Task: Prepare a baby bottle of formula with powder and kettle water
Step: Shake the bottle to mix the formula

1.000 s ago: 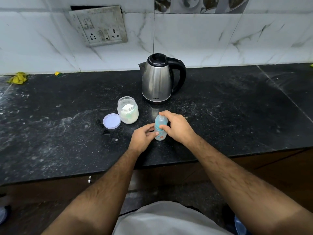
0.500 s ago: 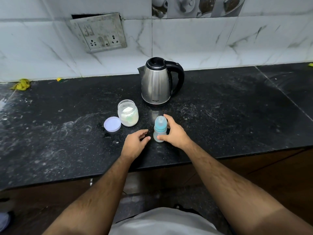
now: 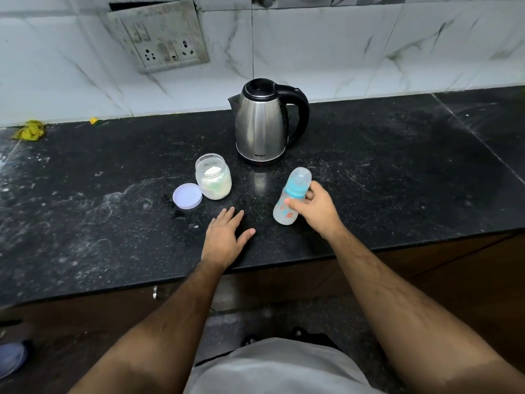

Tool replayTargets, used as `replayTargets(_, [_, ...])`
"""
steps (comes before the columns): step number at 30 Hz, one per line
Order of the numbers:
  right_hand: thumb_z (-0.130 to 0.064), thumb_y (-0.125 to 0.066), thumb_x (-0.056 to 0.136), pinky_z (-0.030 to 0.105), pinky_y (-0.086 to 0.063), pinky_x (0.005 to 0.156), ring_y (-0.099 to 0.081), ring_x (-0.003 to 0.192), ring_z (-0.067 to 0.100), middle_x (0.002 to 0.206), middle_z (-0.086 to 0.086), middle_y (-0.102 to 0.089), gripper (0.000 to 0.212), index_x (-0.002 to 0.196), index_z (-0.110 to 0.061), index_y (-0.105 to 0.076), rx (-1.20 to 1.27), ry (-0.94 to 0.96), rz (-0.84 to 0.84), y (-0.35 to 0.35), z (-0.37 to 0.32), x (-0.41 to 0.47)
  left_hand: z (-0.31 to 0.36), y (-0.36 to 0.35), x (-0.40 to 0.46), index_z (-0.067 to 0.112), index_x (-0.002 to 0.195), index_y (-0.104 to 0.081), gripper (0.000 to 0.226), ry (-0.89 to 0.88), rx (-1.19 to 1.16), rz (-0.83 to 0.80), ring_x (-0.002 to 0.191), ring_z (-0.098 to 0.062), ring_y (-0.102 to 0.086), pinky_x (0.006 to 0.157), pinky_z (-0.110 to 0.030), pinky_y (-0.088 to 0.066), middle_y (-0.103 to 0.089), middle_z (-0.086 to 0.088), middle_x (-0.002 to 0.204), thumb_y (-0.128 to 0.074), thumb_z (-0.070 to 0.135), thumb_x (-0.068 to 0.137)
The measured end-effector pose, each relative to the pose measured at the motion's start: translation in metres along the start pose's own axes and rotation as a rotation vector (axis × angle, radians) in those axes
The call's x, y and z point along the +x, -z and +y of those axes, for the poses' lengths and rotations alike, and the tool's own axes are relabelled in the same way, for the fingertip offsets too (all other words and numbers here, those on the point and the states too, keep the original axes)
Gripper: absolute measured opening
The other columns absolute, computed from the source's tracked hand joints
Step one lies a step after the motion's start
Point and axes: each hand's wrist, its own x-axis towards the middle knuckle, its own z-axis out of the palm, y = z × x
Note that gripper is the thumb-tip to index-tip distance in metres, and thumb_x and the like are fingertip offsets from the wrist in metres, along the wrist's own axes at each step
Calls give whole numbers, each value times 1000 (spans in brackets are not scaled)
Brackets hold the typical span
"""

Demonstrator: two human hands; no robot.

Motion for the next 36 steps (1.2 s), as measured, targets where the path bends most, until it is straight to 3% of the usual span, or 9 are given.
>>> replayTargets(3, [-9, -73, 87, 43, -61, 78, -73, 96, 18, 114, 12, -71, 51, 130, -17, -46, 130, 2, 30, 11, -10, -7, 5, -11, 2, 22, 156, -25, 73, 19, 110, -49, 154, -24, -4, 124, -45, -5, -15, -7, 166, -36, 63, 96])
replayTargets(6, [-12, -69, 91, 39, -62, 68, -74, 95, 18, 111, 7, -72, 81, 152, -30, -19, 182, 9, 17, 22, -22, -12, 8, -22, 0, 22, 158, -15, 79, 55, 173, -95, 154, -26, 5, 124, -47, 0, -6, -9, 167, -23, 69, 94])
replayTargets(8, [-14, -69, 92, 38, -62, 66, -74, 95, 20, 110, 8, -72, 93, 156, -36, -7, 188, 18, -14, 29, -31, -14, 9, -27, 0, 21, 158, -14, 85, 72, 226, -109, 154, -28, 6, 124, -48, 1, -3, -10, 167, -14, 72, 90])
replayTargets(13, [-12, -69, 92, 33, -59, 61, -74, 94, 22, 113, 11, -71, 87, 155, -33, -13, 226, 72, -33, 39, -49, -15, 10, -30, 0, 21, 158, -13, 88, 87, 278, -113, 154, -28, 7, 124, -48, 2, -1, -9, 167, -9, 72, 87])
replayTargets(17, [-14, -68, 93, 41, -60, 66, -73, 98, 26, 117, 13, -69, 78, 152, -32, -19, 344, 68, 18, 44, -57, -14, 9, -33, -1, 20, 158, -13, 87, 83, 310, -98, 154, -28, 6, 124, -48, 1, -2, -10, 167, -10, 72, 88])
replayTargets(22, [-10, -66, 94, 34, -59, 60, -74, 93, 25, 114, 13, -71, 78, 153, -29, -19, 295, 64, -78, 45, -55, -22, 8, -34, -2, 21, 158, -12, 85, 82, 314, -91, 154, -26, 7, 124, -46, 2, -1, -8, 167, -10, 72, 90])
replayTargets(27, [-12, -62, 97, 38, -60, 64, -72, 100, 28, 122, 16, -67, 77, 155, -29, -13, 441, 54, 77, 57, -59, -15, 6, -35, -2, 21, 158, -13, 95, 70, 309, -80, 154, -26, 7, 124, -46, 2, -2, -8, 167, 4, 76, 82])
replayTargets(32, [-10, -63, 95, 34, -59, 60, -74, 92, 25, 117, 15, -70, 79, 154, -29, -16, 282, 38, -120, 46, -58, -29, 5, -35, -2, 22, 158, -13, 95, 68, 310, -76, 154, -26, 6, 124, -46, 2, -2, -7, 167, 4, 76, 81])
replayTargets(36, [-12, -62, 96, 38, -60, 64, -72, 100, 26, 122, 15, -67, 77, 154, -29, -14, 395, 62, 39, 47, -61, -24, 5, -35, -1, 22, 158, -16, 96, 70, 297, -68, 154, -26, 5, 124, -46, 1, -4, -8, 167, 1, 76, 81])
